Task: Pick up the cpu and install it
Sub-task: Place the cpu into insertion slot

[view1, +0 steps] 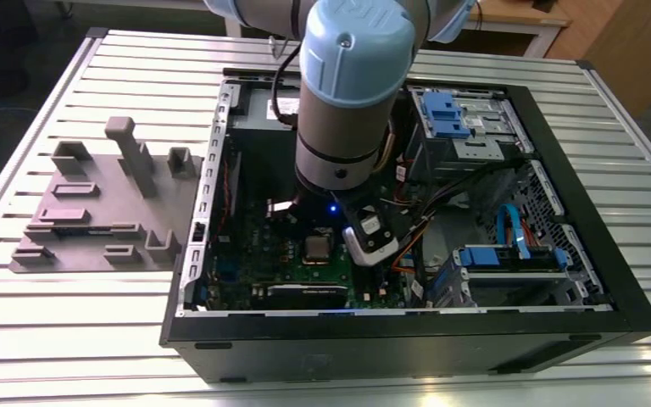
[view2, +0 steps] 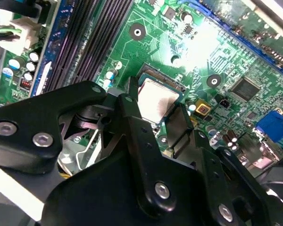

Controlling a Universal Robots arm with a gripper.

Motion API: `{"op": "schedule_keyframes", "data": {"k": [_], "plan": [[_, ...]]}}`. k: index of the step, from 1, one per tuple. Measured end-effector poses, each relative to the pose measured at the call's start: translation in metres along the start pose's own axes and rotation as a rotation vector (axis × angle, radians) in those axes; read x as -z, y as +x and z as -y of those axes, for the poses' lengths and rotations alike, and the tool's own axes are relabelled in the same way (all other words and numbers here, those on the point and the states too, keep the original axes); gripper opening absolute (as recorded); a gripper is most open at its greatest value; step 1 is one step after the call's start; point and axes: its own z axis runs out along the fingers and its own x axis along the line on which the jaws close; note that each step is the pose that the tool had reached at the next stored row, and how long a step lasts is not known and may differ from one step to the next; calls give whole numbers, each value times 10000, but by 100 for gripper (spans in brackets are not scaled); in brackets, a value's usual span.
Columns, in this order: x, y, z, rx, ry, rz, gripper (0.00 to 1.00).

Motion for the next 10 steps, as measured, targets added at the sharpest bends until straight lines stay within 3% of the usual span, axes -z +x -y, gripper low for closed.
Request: {"op": "schedule_keyframes", "data": {"k": [10], "plan": [[-27,4,6,-3,0,-22,47]]}}
